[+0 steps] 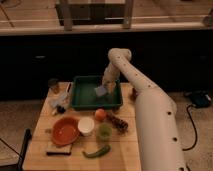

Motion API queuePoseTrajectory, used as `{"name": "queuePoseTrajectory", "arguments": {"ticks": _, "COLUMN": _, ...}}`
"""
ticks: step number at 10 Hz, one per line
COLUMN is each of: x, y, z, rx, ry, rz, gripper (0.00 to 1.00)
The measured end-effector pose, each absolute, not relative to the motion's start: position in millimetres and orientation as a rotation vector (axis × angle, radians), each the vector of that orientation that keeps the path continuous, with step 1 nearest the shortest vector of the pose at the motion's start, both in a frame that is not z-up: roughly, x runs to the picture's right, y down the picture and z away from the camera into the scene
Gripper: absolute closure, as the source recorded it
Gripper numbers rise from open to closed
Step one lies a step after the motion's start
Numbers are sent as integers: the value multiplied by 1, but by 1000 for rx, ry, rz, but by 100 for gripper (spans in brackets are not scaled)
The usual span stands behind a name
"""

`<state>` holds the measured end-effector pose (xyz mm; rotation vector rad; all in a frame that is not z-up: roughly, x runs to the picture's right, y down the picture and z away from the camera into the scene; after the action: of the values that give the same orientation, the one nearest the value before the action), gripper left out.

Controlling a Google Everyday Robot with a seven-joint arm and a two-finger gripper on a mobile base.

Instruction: Place sponge in tray

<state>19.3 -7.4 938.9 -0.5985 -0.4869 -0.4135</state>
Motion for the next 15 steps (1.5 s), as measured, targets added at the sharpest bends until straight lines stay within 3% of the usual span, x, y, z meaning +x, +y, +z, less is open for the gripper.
{"name": "queuePoseTrajectory", "arguments": {"ticks": 15, "x": 25, "y": -9, "z": 942, "rx": -596, "ry": -487, "rz": -404, "gripper": 99}}
